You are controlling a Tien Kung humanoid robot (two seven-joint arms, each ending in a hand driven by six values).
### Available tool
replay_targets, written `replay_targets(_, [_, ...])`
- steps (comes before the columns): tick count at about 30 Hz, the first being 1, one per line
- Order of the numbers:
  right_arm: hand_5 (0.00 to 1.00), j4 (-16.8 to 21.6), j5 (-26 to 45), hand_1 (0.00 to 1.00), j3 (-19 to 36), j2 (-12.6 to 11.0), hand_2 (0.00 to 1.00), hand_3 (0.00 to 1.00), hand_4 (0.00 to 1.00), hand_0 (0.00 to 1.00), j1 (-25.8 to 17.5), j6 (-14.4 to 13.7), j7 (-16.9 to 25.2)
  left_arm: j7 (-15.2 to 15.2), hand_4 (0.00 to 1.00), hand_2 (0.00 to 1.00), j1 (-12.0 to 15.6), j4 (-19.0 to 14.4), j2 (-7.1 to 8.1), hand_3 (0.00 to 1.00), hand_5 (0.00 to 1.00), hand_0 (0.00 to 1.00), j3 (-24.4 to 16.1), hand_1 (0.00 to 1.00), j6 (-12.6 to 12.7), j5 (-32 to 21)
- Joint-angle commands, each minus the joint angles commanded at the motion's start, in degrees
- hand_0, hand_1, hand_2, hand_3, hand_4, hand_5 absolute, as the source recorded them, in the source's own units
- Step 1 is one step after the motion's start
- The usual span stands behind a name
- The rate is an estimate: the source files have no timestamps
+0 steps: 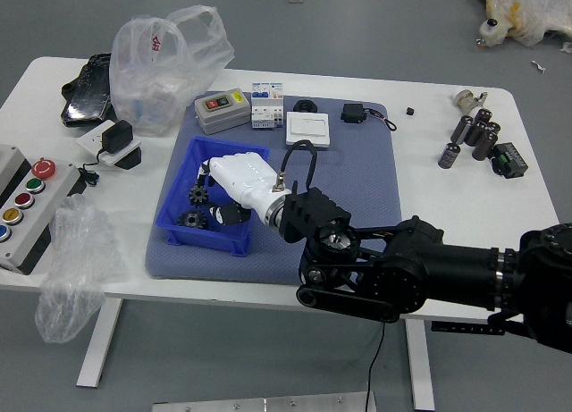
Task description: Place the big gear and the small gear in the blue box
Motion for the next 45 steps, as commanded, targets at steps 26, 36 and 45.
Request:
replay_targets(26, [0.322, 8.0, -4.9, 0.761, 20.9, -10.8, 0.809, 0.821, 0.766, 0.696, -9.7, -2.7, 5.2, -0.3, 0.776, 0.638, 0.6, 0.1, -0.41, 0.762, 0.783, 0.659, 0.8, 0.641, 0.1, -1.3])
replay_targets(36, [0.387, 6.2, 8.3, 0.784, 33.6, -13.0, 0.800, 0.805, 0.776, 0.810, -19.9, -5.8, 19.9, -0.2, 0.776, 0.638, 0.5, 0.1, -0.61, 0.762, 0.781, 0.658, 0.9, 0.642, 0.0, -1.4])
replay_targets(45, [0.377, 8.3, 20.4, 0.581, 44.3, -17.5, 0.658, 0.661, 0.776, 0.508, -31.7, -4.7, 33.4, -0.6, 0.781, 0.572, 0.2, 0.4, -0.02, 0.759, 0.760, 0.658, 2.5, 0.593, -0.4, -3.9])
